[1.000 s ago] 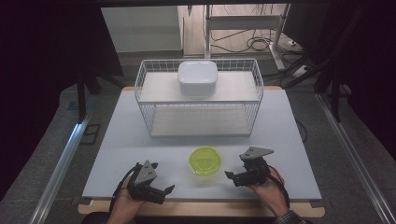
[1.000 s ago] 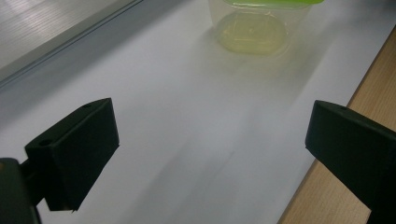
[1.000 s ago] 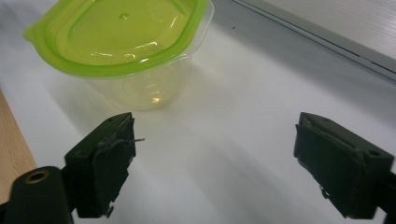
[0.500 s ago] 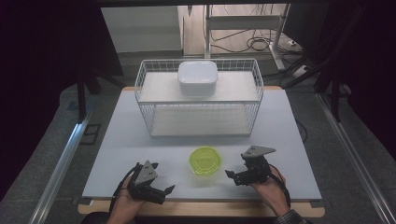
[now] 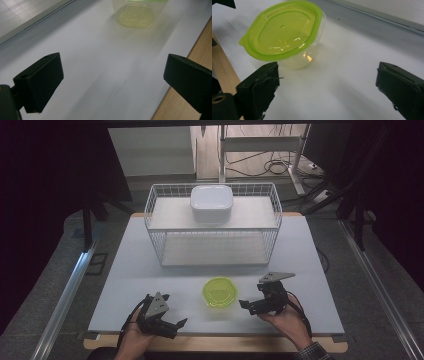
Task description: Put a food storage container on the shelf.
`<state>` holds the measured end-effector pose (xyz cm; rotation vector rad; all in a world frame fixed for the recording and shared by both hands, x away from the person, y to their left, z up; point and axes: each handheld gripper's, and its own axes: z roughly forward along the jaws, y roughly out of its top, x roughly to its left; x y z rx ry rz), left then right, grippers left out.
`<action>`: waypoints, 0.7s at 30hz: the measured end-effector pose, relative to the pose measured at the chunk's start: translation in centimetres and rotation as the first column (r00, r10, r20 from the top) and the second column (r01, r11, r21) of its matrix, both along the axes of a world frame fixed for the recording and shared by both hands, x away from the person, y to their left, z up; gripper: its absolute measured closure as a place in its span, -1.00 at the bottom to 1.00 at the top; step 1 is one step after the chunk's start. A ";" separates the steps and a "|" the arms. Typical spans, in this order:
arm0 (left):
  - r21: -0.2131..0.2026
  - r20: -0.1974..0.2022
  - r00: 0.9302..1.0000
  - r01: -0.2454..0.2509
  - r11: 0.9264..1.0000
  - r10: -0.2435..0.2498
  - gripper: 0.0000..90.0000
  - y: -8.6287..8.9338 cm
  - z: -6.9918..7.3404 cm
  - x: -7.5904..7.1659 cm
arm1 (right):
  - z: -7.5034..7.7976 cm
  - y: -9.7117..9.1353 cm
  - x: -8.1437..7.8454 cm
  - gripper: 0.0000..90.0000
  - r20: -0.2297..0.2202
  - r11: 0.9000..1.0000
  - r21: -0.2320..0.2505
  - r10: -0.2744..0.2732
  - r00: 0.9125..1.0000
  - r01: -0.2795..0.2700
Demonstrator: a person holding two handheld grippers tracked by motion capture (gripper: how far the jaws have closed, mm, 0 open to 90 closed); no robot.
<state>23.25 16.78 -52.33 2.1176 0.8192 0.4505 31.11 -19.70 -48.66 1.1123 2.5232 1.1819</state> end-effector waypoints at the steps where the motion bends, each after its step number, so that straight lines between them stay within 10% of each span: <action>1: 0.001 0.000 1.000 0.000 1.000 0.000 -0.95 0.0 0.0 0.0 | 0.1 0.0 0.1 -0.81 0.000 1.000 0.006 0.002 1.000 -0.002; 21: 0.010 0.005 1.000 0.008 1.000 -0.008 -0.95 -0.1 -0.1 0.0 | 0.4 1.9 3.9 0.14 -0.185 0.979 0.194 -0.029 0.982 0.065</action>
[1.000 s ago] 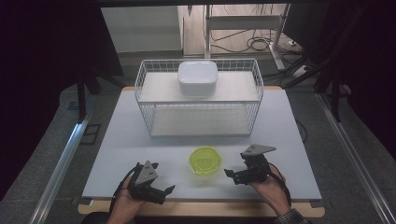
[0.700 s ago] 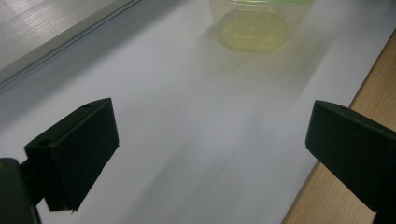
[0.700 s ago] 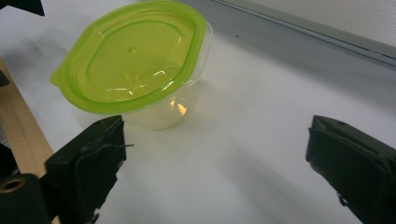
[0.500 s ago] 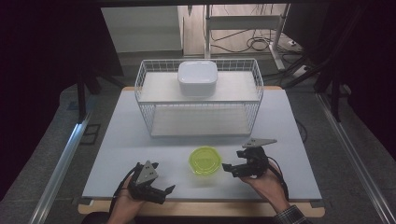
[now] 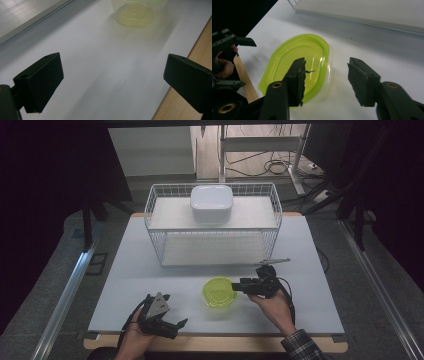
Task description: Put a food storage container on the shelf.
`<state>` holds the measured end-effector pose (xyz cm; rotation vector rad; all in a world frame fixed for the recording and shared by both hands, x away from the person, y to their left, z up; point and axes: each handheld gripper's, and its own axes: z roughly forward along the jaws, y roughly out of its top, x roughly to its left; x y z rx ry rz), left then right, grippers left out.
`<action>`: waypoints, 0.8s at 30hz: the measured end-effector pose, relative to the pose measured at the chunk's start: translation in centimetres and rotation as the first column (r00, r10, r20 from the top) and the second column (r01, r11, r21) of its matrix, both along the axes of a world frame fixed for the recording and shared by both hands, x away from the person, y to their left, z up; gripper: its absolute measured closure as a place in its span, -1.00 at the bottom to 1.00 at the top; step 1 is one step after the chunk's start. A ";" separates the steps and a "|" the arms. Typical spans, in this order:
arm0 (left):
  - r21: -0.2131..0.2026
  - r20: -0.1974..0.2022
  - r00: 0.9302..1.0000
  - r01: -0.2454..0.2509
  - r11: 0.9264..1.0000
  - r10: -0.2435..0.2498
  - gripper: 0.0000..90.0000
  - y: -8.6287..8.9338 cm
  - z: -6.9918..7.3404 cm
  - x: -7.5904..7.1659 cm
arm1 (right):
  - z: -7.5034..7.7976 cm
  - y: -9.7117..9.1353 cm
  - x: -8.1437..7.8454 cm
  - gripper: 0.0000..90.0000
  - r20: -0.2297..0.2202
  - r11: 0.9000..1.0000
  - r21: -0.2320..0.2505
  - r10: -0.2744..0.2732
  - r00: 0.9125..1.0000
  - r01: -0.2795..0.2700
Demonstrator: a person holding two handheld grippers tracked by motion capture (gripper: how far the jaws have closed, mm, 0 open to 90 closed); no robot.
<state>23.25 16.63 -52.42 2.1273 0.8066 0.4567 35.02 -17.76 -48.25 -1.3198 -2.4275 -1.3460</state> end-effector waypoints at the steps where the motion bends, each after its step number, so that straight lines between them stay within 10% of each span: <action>1: 0.001 0.000 1.000 0.001 1.000 -0.001 -0.95 0.0 0.0 0.0 | 0.0 0.2 0.2 0.18 -0.006 1.000 -0.003 -0.001 1.000 0.001; 24: 0.010 0.010 1.000 0.009 1.000 -0.009 -0.95 -0.1 0.0 -0.1 | -1.3 1.1 1.7 0.81 -0.219 0.990 0.141 0.020 0.975 0.011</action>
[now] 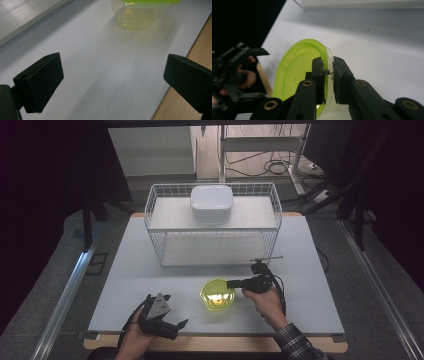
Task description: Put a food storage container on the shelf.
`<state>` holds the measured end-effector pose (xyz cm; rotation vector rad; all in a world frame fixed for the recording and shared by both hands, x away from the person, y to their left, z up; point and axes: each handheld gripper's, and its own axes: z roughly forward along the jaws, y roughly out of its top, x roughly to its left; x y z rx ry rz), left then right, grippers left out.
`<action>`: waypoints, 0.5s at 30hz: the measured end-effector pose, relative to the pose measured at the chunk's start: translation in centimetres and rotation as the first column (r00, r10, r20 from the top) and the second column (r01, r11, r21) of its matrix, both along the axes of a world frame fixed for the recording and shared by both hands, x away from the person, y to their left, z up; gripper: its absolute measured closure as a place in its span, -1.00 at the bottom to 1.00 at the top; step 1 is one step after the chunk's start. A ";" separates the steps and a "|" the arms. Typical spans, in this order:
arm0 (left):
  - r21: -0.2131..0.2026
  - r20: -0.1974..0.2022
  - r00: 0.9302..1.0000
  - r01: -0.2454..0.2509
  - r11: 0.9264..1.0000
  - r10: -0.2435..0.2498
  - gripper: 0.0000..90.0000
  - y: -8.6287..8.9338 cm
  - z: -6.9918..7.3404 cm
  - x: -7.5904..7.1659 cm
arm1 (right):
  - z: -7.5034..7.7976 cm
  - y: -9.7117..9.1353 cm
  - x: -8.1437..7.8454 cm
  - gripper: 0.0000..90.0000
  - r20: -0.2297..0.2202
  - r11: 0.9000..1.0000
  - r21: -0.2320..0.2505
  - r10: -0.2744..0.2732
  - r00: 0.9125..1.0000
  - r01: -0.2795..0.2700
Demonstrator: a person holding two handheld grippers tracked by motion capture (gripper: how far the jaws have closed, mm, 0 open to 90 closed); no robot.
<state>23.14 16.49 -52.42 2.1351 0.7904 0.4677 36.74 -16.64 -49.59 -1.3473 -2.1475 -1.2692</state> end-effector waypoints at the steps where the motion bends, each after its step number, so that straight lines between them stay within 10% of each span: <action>1: 0.000 0.000 1.000 0.000 1.000 0.000 -0.95 0.0 0.0 0.0 | 0.0 0.0 0.0 0.81 0.000 1.000 0.000 0.000 1.000 0.000; 15: 0.002 0.003 1.000 0.000 1.000 0.000 -0.95 0.0 0.0 0.0 | 1.0 -0.3 -0.3 0.82 0.044 1.000 0.022 -0.010 0.999 0.009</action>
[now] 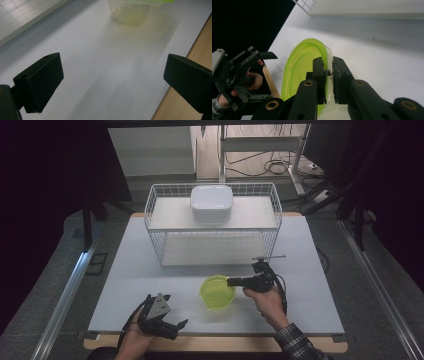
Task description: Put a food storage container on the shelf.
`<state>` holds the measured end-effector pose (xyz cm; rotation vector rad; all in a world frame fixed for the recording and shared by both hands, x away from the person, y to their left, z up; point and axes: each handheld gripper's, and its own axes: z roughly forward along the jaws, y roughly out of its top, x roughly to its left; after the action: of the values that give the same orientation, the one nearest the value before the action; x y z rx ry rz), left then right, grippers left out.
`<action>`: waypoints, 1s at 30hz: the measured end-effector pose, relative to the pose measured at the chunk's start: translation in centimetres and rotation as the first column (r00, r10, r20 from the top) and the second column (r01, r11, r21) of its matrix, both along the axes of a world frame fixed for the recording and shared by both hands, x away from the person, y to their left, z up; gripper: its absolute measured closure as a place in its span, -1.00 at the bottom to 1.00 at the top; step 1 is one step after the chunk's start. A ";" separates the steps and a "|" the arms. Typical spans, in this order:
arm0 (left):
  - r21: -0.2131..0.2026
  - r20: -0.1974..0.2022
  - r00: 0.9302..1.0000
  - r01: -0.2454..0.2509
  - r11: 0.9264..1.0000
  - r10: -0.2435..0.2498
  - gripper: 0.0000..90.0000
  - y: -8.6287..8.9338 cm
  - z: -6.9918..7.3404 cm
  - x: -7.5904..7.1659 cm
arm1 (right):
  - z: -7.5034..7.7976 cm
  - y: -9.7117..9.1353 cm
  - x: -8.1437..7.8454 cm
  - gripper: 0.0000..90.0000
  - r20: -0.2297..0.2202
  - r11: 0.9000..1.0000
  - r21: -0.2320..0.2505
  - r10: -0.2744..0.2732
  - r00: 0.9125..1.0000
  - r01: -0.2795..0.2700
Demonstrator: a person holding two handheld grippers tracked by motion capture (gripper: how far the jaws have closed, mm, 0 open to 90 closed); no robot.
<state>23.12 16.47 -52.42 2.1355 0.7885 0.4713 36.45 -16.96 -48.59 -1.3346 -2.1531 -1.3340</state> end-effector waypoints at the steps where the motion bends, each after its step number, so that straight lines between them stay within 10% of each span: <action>1: 0.000 0.000 1.000 0.000 1.000 0.000 -0.95 0.0 0.0 0.0 | 0.1 -0.1 0.0 0.82 0.004 1.000 0.003 -0.001 1.000 0.001; 16: 0.001 0.000 1.000 0.001 1.000 -0.001 -0.95 0.0 0.0 0.0 | 0.8 -0.5 0.0 0.82 0.018 0.999 0.037 -0.010 1.000 0.009; 30: 0.006 -0.001 1.000 0.006 1.000 -0.006 -0.95 0.0 0.0 0.0 | -1.3 0.3 1.8 0.72 0.045 0.995 -0.066 -0.068 0.997 0.071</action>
<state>23.10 16.42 -52.42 2.1430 0.7817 0.4703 38.23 -16.65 -49.92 -1.4318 -2.2171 -1.3382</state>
